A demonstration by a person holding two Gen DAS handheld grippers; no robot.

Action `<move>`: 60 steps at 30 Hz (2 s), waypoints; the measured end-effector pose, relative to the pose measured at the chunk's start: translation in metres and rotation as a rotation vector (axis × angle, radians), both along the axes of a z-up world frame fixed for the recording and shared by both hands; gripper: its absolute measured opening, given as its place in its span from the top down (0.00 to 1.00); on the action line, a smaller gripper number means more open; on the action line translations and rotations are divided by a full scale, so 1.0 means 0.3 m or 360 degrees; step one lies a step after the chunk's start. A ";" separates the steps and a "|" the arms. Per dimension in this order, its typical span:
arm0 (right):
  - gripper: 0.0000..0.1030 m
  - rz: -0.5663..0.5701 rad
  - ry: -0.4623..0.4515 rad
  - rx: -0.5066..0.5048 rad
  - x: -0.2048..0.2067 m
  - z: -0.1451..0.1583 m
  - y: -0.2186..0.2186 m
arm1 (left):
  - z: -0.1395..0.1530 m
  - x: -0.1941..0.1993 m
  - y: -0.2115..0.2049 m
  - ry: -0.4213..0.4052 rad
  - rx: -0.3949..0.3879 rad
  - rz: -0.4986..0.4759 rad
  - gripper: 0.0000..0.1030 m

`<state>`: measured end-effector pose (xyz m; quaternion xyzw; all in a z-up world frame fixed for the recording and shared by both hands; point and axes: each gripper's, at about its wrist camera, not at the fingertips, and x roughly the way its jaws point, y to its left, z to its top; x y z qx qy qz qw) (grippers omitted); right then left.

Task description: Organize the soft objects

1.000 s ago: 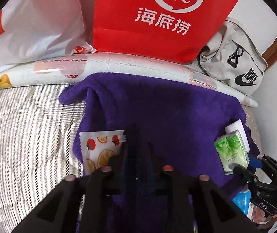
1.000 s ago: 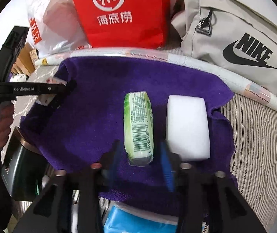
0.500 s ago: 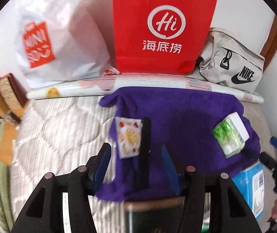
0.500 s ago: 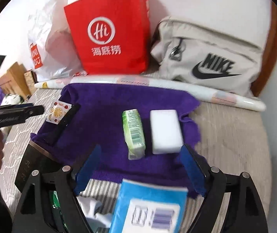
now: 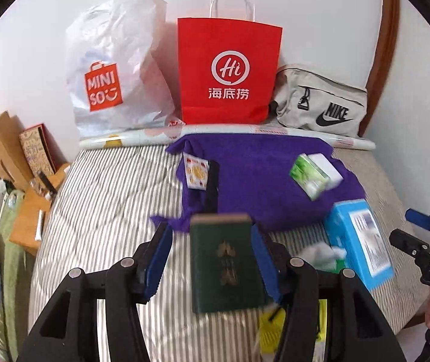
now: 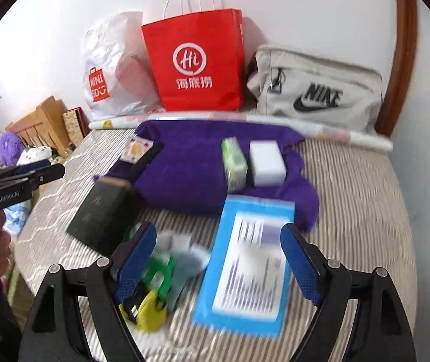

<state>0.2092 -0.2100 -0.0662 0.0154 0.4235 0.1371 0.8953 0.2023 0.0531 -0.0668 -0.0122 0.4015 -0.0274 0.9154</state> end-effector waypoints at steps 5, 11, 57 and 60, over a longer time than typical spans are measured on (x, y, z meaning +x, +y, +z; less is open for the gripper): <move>0.19 -0.0019 -0.0004 -0.0074 -0.122 -0.037 0.005 | -0.043 -0.112 0.007 0.0091 -0.0150 -0.0052 0.49; 0.19 -0.0038 0.0030 -0.0031 -0.227 -0.092 -0.005 | -0.119 -0.214 -0.058 0.0129 -0.0160 -0.0144 0.49; 0.19 0.0063 0.0116 0.0065 -0.342 -0.279 -0.062 | -0.347 -0.108 -0.323 0.0250 -0.0244 -0.0363 0.95; 0.19 0.0084 0.0126 0.0038 -0.344 -0.286 -0.040 | -0.361 -0.101 -0.316 0.0250 -0.0250 -0.0339 0.93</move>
